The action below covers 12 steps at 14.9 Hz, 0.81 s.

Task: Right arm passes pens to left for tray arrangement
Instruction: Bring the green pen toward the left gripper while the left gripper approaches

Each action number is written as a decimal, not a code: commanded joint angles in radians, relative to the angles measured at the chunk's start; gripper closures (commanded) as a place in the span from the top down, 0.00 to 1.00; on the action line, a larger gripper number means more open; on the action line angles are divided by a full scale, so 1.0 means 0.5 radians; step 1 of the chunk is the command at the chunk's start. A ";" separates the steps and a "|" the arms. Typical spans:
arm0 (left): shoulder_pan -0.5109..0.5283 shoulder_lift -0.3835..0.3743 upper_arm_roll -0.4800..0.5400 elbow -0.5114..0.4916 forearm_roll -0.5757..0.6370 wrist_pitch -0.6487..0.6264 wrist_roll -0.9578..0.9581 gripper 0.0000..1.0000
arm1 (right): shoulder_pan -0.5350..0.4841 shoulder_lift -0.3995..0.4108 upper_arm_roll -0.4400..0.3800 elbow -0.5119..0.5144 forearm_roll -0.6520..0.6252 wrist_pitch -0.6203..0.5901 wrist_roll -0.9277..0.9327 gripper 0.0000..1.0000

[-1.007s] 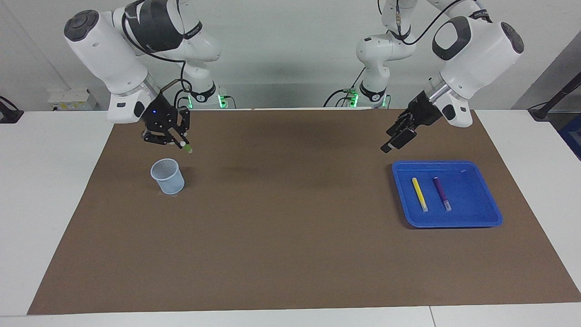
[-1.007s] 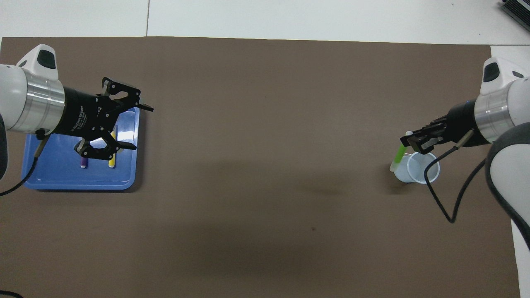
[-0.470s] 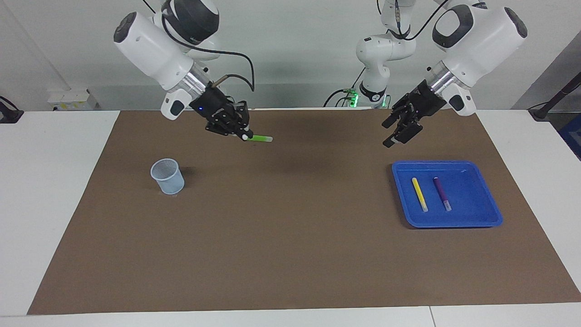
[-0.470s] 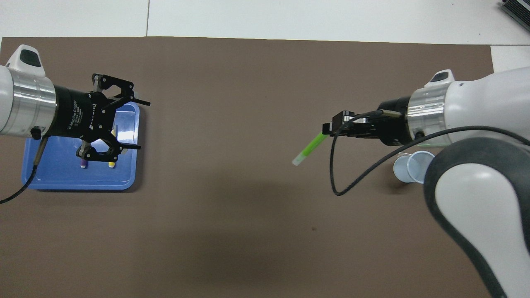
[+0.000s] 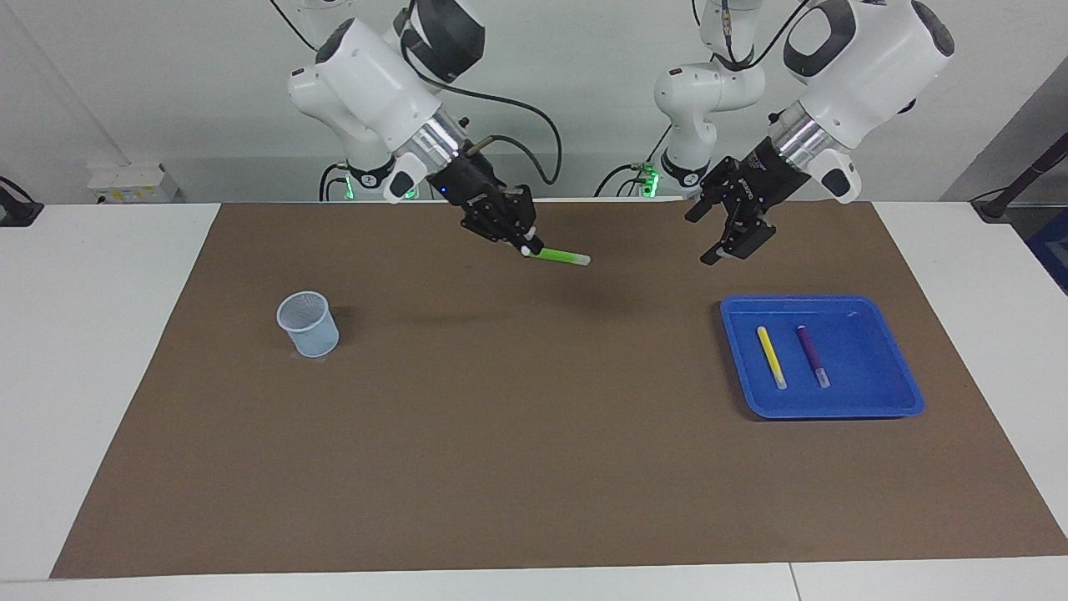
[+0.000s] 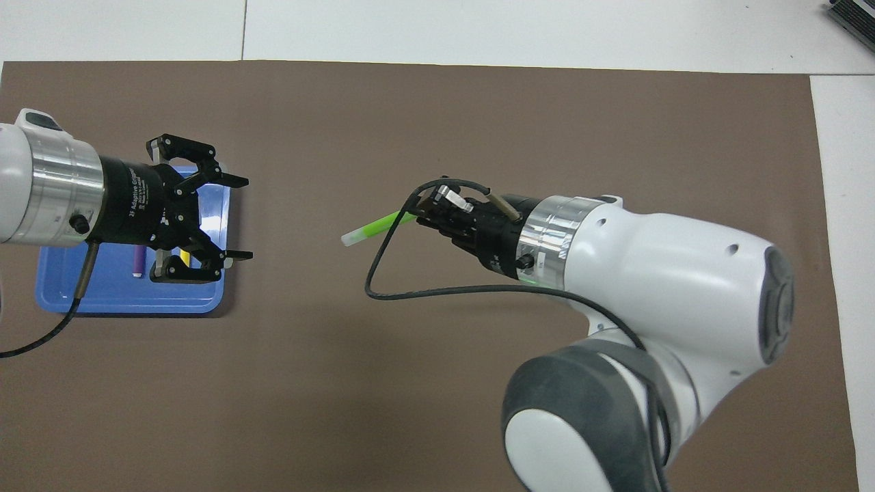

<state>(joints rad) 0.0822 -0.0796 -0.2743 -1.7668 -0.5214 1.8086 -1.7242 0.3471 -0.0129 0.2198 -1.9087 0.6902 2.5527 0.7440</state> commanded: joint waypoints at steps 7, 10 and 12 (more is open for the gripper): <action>-0.268 -0.080 0.021 -0.065 0.046 0.082 -0.008 0.92 | 0.214 -0.063 -0.007 -0.119 0.058 0.328 0.350 0.00; -0.308 -0.080 0.021 -0.080 0.073 0.172 -0.181 0.92 | 0.214 -0.060 -0.007 -0.119 0.062 0.325 0.338 0.00; -0.312 -0.080 0.018 -0.084 0.110 0.245 -0.367 0.92 | 0.208 -0.060 -0.010 -0.119 0.062 0.316 0.328 0.00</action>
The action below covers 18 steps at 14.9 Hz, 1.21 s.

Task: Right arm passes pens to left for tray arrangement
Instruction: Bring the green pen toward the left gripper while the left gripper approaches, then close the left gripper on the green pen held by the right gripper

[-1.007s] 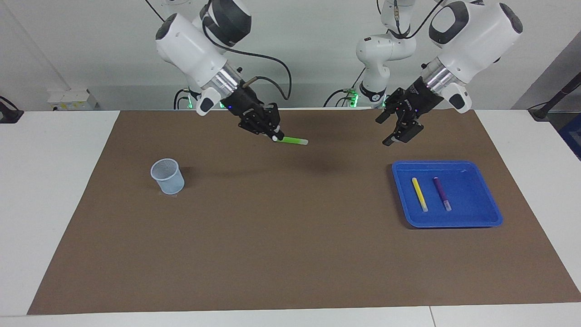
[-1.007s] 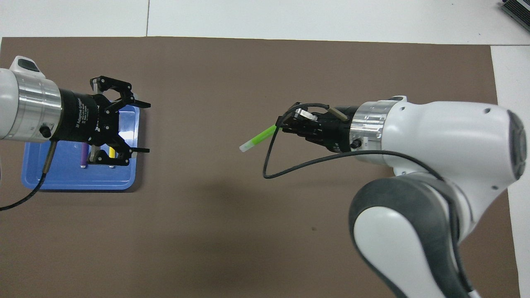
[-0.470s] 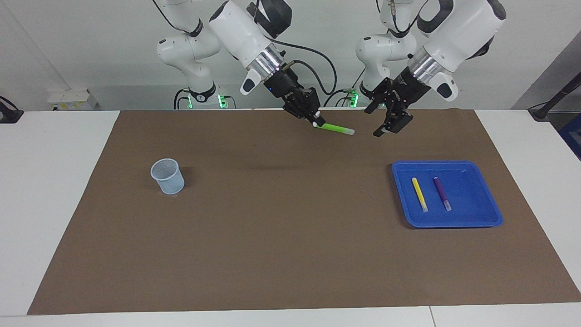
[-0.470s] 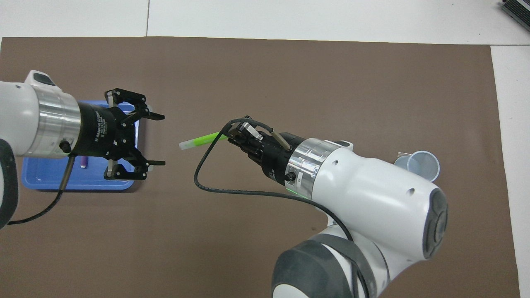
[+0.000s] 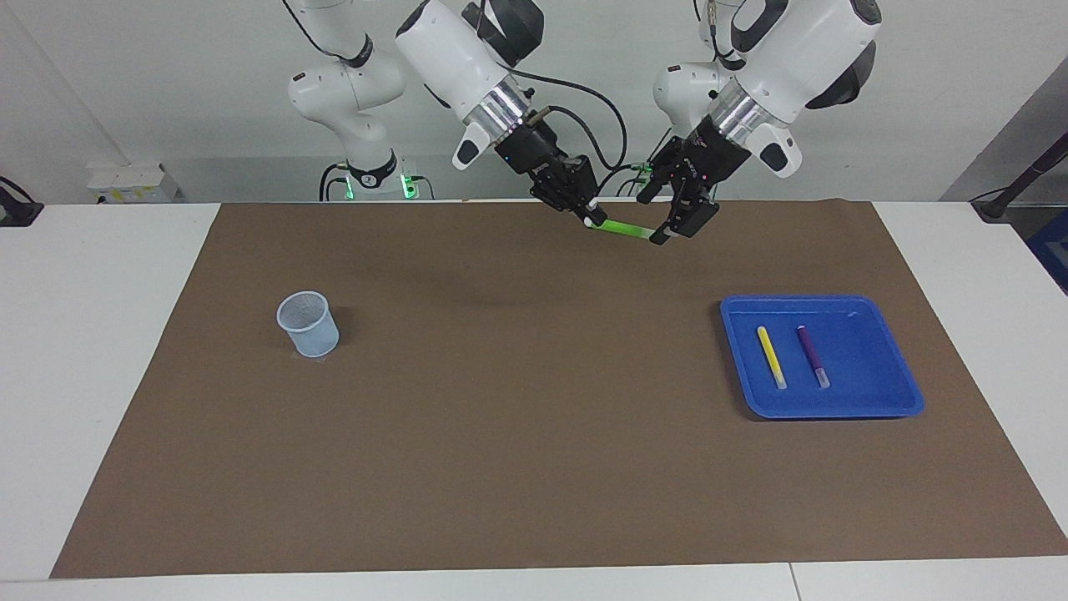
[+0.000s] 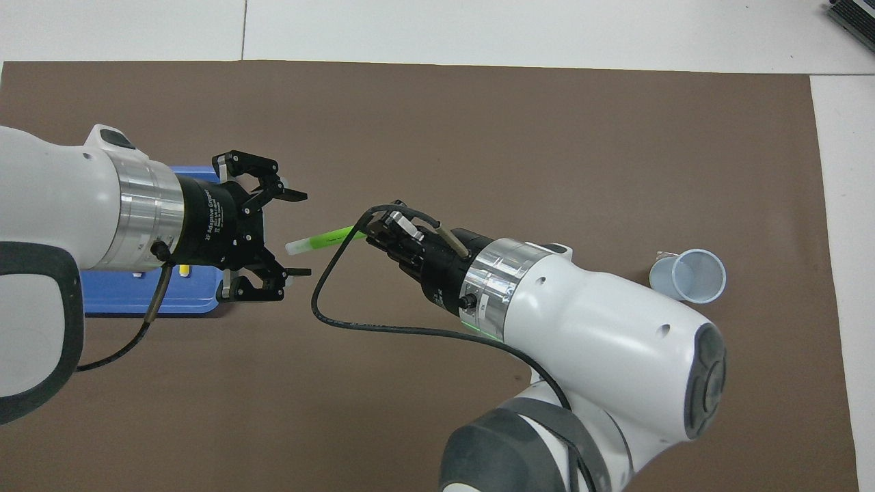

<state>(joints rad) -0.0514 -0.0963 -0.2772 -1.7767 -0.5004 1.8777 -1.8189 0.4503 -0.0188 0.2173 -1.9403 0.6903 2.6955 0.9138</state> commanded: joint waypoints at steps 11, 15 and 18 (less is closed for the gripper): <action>-0.213 -0.105 0.015 -0.251 0.200 0.420 -0.498 0.79 | -0.002 -0.039 -0.002 -0.053 0.064 0.024 -0.014 0.00; -0.232 -0.108 0.018 -0.251 0.203 0.420 -0.492 0.55 | -0.002 -0.039 -0.005 -0.053 0.104 0.024 -0.020 0.00; -0.232 -0.108 0.018 -0.260 0.206 0.420 -0.492 0.55 | -0.005 -0.039 -0.002 -0.049 0.107 0.024 -0.020 0.00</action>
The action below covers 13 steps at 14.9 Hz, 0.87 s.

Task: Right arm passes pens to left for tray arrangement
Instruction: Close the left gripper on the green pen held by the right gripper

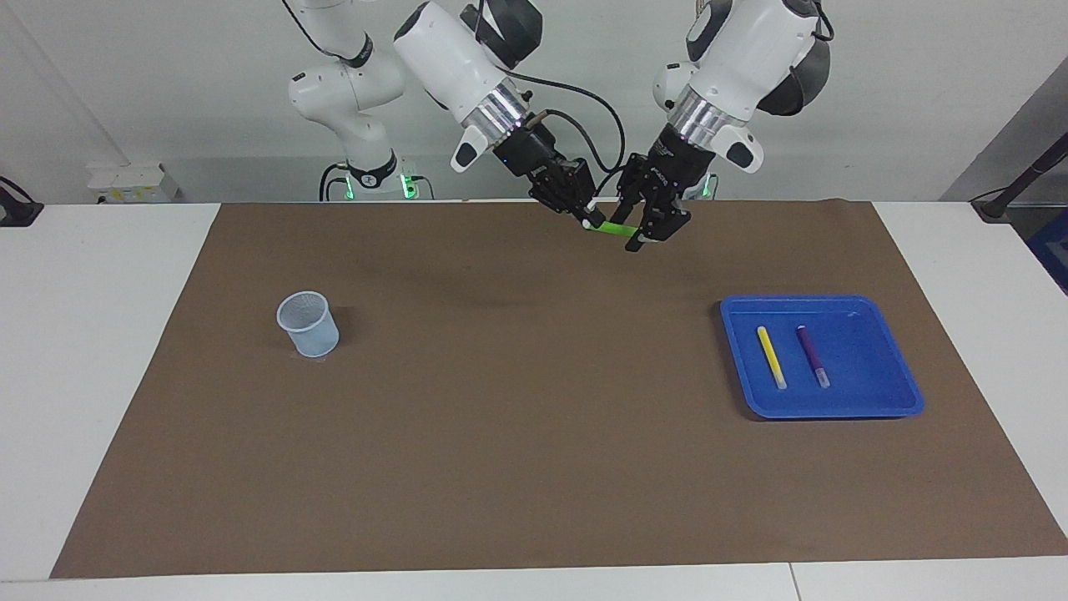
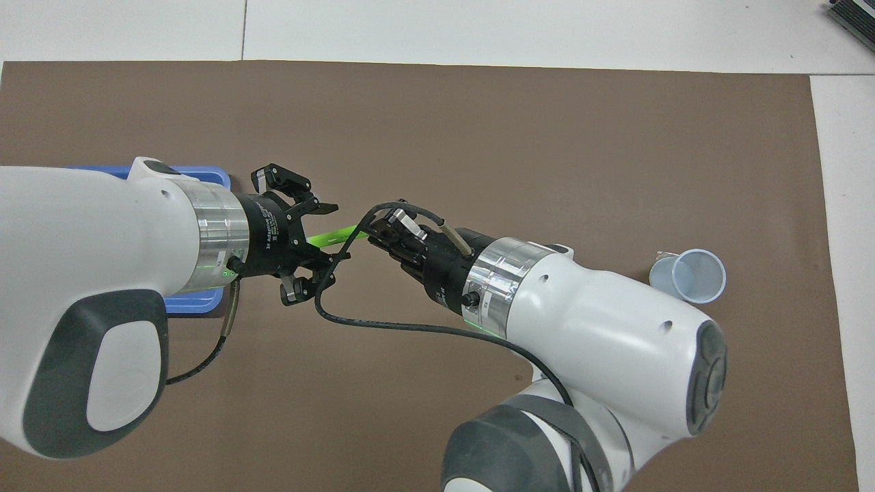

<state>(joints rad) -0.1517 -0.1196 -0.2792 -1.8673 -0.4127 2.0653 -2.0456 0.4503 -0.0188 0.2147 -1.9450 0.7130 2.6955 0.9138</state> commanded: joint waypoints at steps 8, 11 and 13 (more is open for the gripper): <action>-0.046 -0.061 0.018 -0.070 0.046 0.017 0.072 0.00 | -0.011 -0.036 0.003 -0.037 0.062 0.021 -0.020 0.00; -0.037 -0.061 0.018 -0.064 0.046 0.017 0.048 0.00 | -0.011 -0.036 0.000 -0.037 0.062 0.021 -0.020 0.00; -0.037 -0.061 0.018 -0.064 0.046 0.017 0.039 0.00 | -0.017 -0.036 0.000 -0.031 0.062 0.003 -0.014 0.00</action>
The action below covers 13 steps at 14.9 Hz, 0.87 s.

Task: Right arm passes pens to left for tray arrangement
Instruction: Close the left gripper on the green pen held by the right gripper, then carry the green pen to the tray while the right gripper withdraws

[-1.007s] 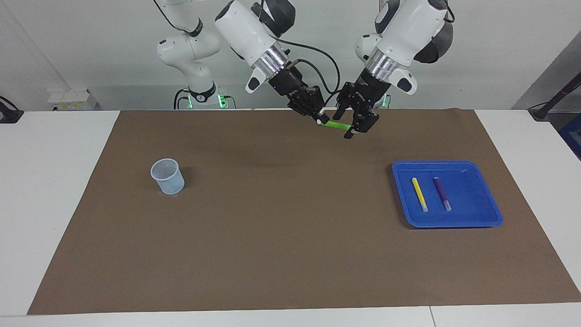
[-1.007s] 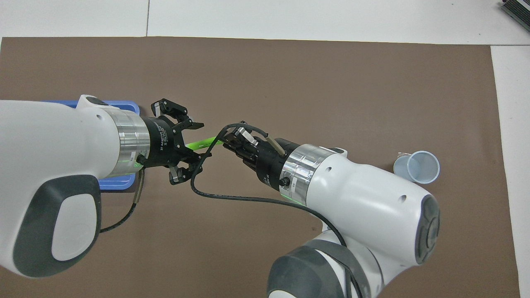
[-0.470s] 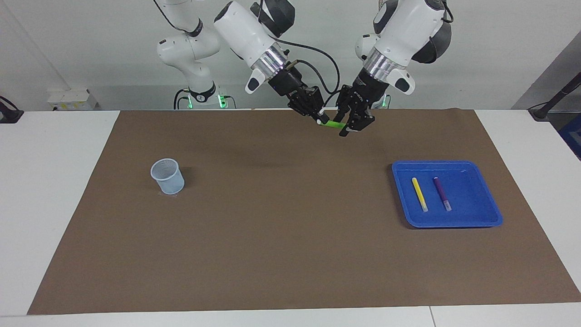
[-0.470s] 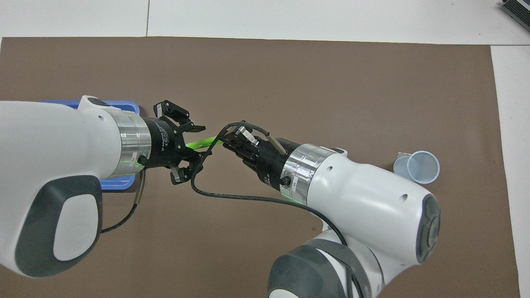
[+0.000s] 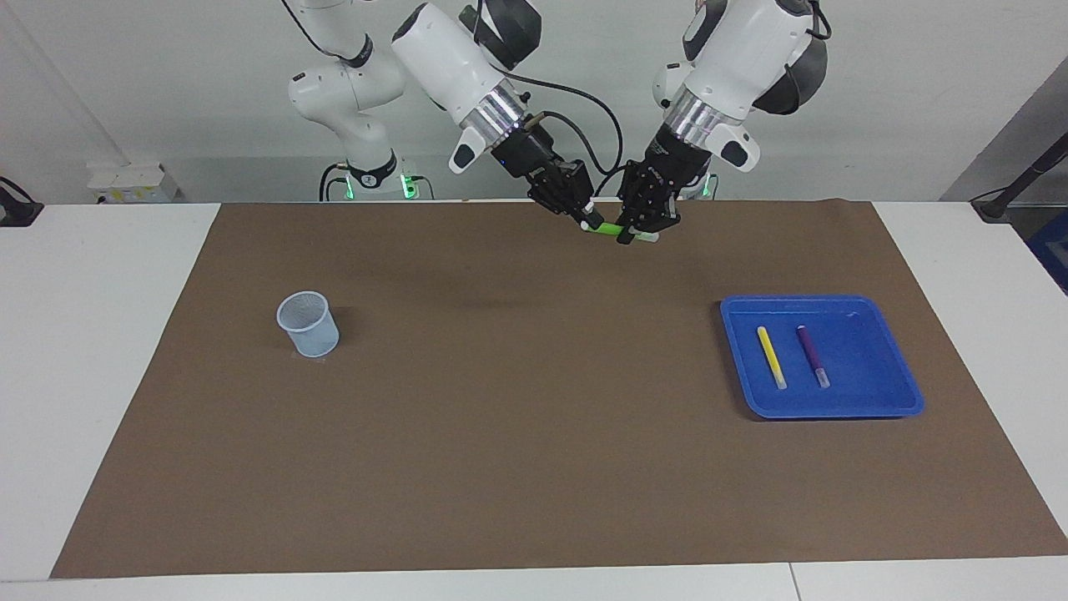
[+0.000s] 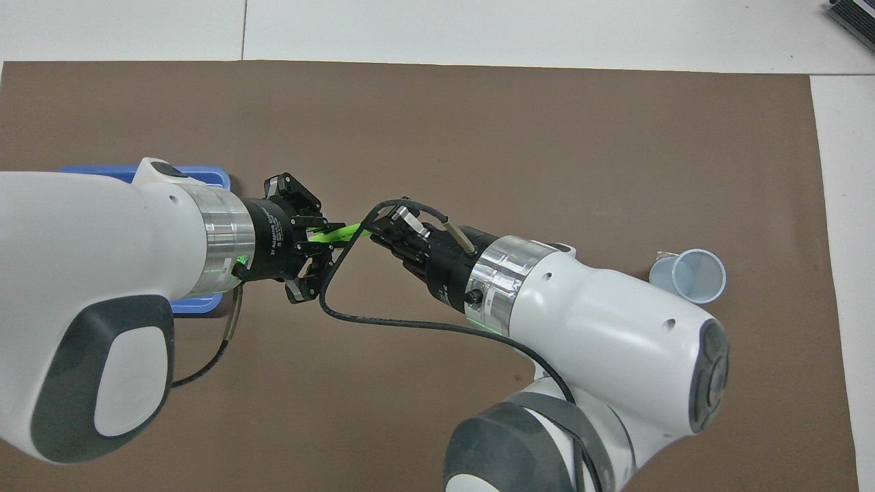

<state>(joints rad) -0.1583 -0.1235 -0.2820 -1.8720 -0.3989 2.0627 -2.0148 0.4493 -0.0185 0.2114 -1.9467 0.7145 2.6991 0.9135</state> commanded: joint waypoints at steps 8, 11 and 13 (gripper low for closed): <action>0.037 -0.075 0.067 -0.063 0.022 -0.197 0.855 0.00 | -0.101 -0.052 -0.012 -0.009 -0.030 -0.369 -0.255 1.00; 0.187 -0.109 0.070 -0.063 0.025 -0.492 1.851 0.00 | -0.257 -0.086 -0.012 -0.009 -0.134 -0.734 -0.608 1.00; 0.310 -0.121 0.070 -0.063 0.153 -0.646 2.477 0.00 | -0.337 -0.107 -0.012 -0.009 -0.342 -0.936 -0.707 1.00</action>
<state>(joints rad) -0.0646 -0.1435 -0.2475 -1.8774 -0.3620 1.8103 -1.1233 0.3165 -0.0453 0.2011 -1.9419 0.6211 2.3111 0.6153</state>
